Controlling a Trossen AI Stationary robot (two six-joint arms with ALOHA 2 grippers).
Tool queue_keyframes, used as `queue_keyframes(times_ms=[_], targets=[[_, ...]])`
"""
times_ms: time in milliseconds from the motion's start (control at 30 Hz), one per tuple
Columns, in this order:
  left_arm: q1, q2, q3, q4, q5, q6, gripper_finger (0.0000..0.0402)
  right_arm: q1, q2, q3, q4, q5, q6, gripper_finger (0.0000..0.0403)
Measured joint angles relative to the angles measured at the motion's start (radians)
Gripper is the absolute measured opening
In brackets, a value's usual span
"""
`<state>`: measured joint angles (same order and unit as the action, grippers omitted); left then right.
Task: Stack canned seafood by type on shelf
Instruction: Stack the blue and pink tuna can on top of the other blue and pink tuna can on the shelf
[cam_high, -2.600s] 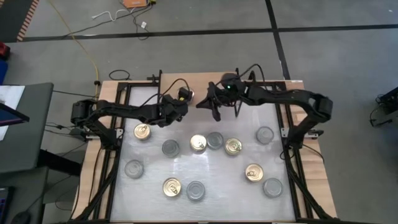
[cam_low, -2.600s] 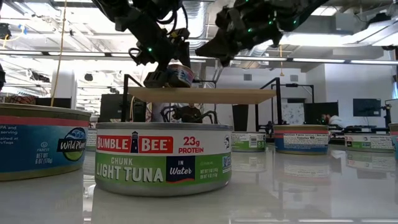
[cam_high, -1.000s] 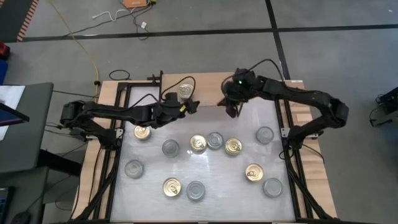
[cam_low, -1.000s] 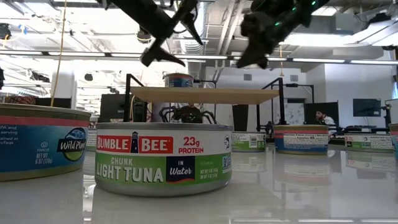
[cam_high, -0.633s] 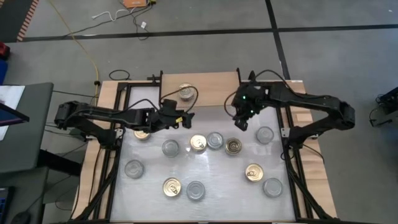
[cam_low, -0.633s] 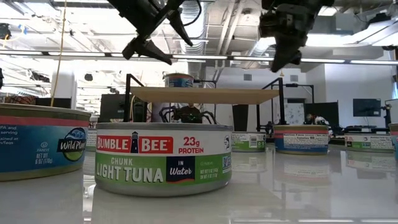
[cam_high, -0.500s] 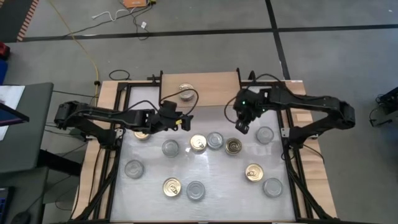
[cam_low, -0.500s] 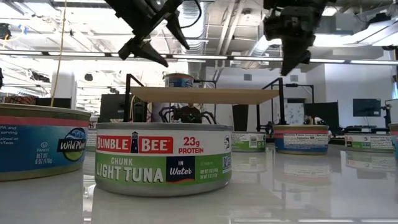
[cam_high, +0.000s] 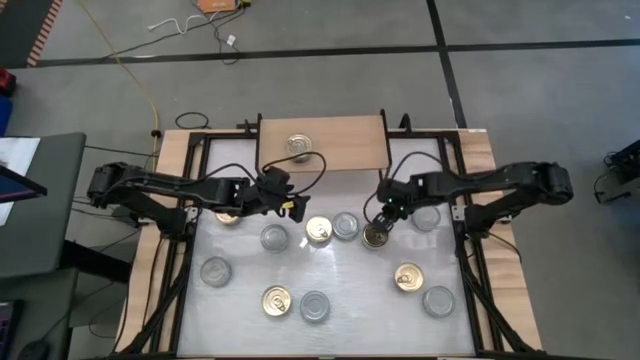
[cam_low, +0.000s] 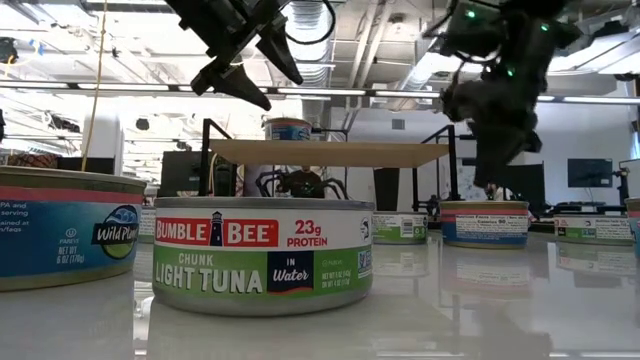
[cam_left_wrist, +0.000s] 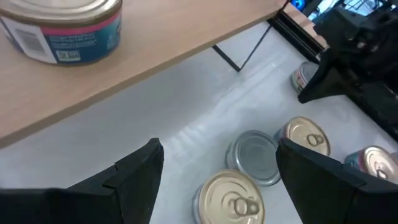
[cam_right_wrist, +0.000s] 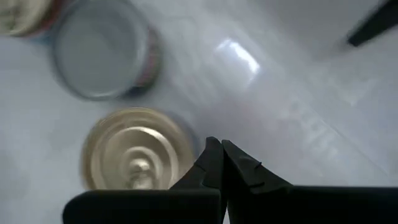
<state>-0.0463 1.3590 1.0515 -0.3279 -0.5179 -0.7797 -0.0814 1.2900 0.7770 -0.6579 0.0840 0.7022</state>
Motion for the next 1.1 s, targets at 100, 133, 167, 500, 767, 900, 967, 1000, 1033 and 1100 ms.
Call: queue_keyframes(times_ms=[100,133,167,500,767,900,967,1000,1033,1100], targets=[[0.000,0.000,0.000,0.000,0.005,0.024,0.0299,0.038,0.007,-0.031,0.023,0.062,0.099,0.0024],[0.000,0.000,0.000,0.000,0.017,0.029,0.0299,0.052,0.007,-0.036,0.021,0.063,0.118,0.0024],[0.000,0.000,0.000,0.000,0.023,0.035,0.0299,0.066,0.007,-0.039,0.028,0.062,0.132,0.0024],[-0.018,0.000,0.000,0.003,0.068,-0.025,0.0299,0.188,0.051,-0.049,0.001,0.221,0.293,0.0019],[-0.146,0.000,0.000,0.011,0.010,-0.178,0.0297,0.283,0.125,-0.049,0.308,-0.024,0.133,0.0019],[-0.240,0.000,0.000,0.005,-0.037,-0.280,0.0296,0.352,0.117,-0.047,0.421,-0.013,0.161,0.0025],[-0.291,0.000,0.000,0.002,-0.083,-0.338,0.0296,0.379,0.110,-0.047,0.382,-0.003,0.198,0.0026],[-0.316,0.000,0.000,0.002,-0.113,-0.368,0.0296,0.391,0.106,-0.047,0.358,0.001,0.214,0.0026],[-0.340,0.005,0.000,0.003,-0.144,-0.402,0.0295,0.403,0.101,-0.047,0.320,0.008,0.232,0.0025],[-0.385,0.021,0.000,0.013,-0.199,-0.473,0.0295,0.429,0.094,-0.047,0.234,0.021,0.279,0.0023]])
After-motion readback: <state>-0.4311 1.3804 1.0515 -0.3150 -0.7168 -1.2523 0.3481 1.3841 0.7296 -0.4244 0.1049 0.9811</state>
